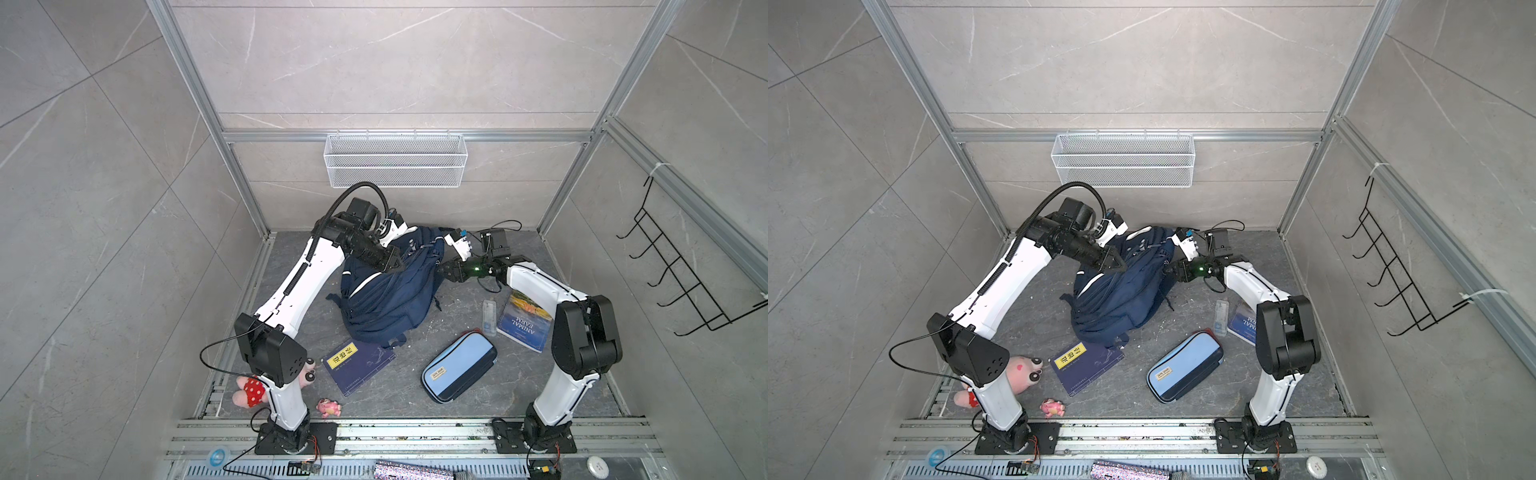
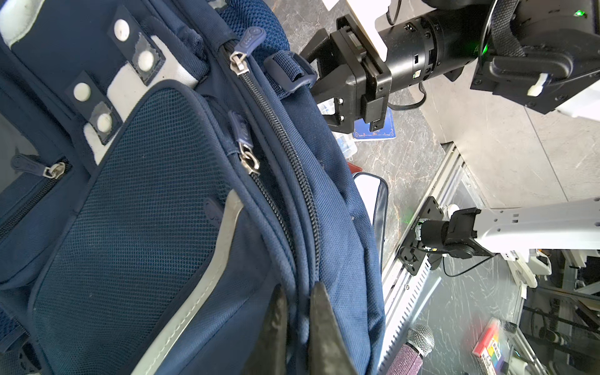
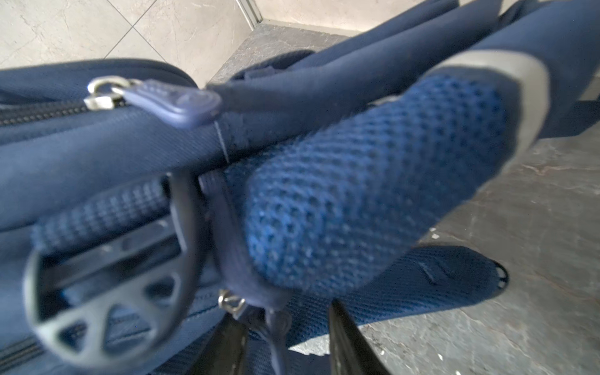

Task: Pack the student bag
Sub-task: 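Hold the backpack with the left gripper while the right gripper reaches to its zipper pulls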

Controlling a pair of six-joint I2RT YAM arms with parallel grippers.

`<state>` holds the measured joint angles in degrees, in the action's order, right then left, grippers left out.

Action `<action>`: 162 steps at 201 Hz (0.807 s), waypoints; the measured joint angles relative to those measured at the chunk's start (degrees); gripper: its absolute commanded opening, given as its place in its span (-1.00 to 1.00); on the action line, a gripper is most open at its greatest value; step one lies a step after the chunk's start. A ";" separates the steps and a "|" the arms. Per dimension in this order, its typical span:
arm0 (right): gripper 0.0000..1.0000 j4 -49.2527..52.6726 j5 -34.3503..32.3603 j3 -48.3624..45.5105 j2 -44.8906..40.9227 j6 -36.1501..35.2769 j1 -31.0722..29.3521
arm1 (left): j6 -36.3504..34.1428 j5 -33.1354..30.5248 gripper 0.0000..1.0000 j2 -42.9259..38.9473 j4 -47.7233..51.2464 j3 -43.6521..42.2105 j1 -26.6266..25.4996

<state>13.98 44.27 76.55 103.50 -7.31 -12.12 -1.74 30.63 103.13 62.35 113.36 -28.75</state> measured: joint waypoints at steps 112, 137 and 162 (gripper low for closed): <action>-0.96 1.27 -2.58 -2.99 -3.39 -0.26 -1.11 | 0.07 1.07 -1.00 0.00 0.17 -0.02 0.44; -1.00 1.66 -3.26 -4.76 -5.60 -0.24 -1.09 | 0.11 1.55 -1.00 0.00 0.17 -0.04 0.63; -1.00 2.43 -4.07 -5.84 -7.32 -0.24 -1.53 | 0.61 2.36 -1.00 -0.13 -0.66 -1.07 0.66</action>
<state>16.40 40.21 70.72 96.18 -7.55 -13.65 -1.13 32.99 103.00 61.69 112.29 -28.10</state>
